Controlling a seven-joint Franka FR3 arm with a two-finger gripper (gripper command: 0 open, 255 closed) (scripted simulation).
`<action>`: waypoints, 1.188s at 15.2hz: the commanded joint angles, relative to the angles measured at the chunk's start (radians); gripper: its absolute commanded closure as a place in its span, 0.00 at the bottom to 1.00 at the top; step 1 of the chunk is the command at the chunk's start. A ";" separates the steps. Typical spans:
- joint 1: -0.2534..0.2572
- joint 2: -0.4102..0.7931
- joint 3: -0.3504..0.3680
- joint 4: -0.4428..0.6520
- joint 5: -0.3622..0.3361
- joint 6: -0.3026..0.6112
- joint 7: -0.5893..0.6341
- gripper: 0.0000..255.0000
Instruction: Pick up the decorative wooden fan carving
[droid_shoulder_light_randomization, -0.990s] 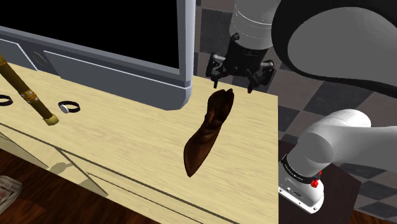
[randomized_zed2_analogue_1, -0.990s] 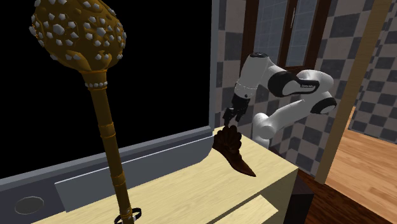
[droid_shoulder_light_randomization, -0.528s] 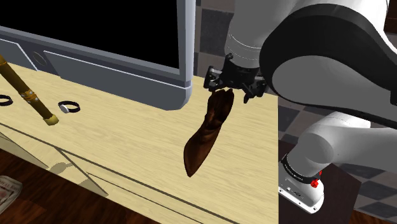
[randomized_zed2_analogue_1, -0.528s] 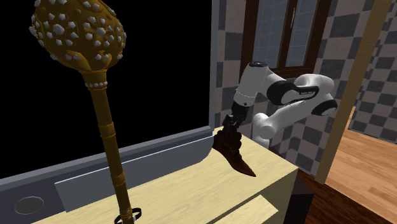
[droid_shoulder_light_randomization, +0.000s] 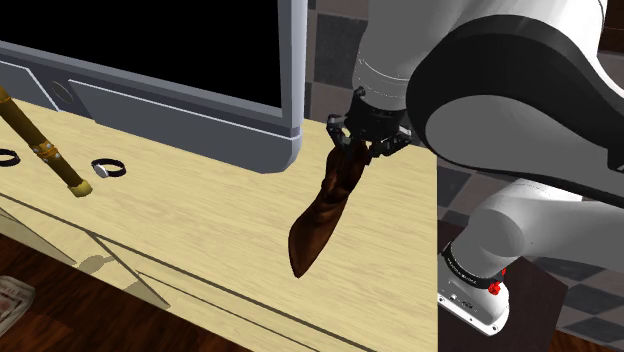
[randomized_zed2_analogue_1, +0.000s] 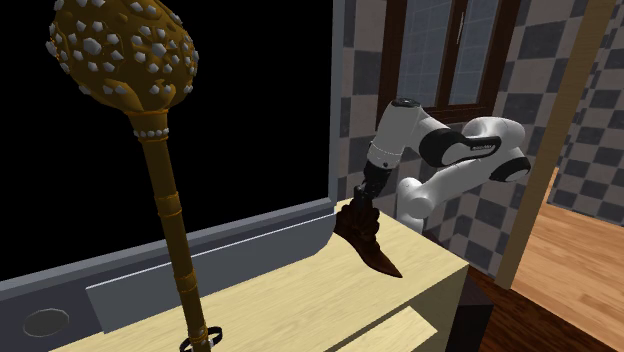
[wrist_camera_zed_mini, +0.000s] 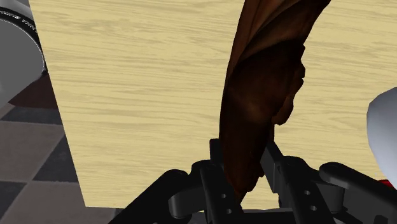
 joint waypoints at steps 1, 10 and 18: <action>0.000 0.001 0.001 -0.001 0.001 0.000 0.000 1.00; -0.021 0.028 -0.034 0.100 -0.033 -0.074 -0.008 1.00; -0.048 0.072 -0.064 0.226 -0.068 -0.157 -0.015 1.00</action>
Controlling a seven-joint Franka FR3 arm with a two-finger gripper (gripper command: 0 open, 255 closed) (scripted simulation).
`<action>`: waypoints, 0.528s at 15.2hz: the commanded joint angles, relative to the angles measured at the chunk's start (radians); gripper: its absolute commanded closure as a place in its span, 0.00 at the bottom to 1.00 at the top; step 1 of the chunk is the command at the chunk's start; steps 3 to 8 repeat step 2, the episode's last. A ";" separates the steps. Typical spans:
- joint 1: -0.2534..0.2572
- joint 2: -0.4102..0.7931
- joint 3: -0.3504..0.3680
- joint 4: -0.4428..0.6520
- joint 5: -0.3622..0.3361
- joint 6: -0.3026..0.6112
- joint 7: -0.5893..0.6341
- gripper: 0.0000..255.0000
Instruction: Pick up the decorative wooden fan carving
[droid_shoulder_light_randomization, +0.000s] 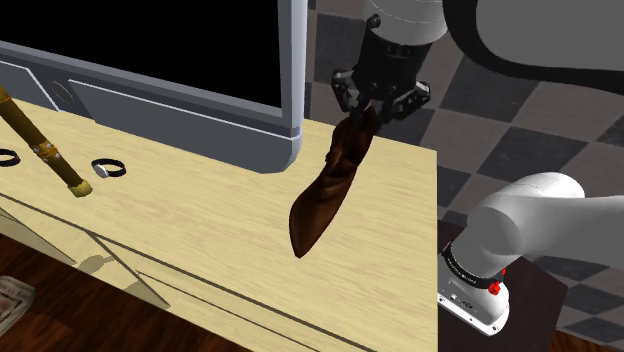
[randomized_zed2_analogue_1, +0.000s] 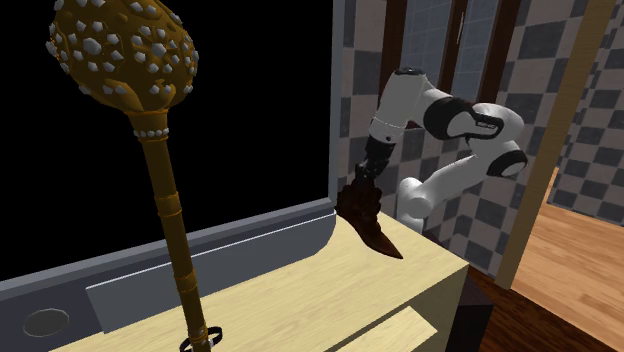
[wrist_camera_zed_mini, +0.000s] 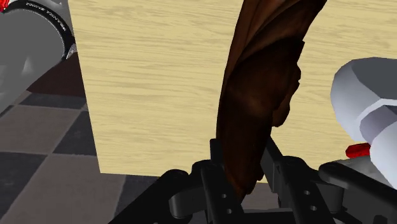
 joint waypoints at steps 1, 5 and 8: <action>-0.004 0.007 -0.006 0.022 -0.006 -0.015 -0.002 1.00; -0.004 0.006 -0.006 0.022 -0.006 -0.015 -0.002 1.00; -0.004 0.006 -0.006 0.022 -0.006 -0.015 -0.002 1.00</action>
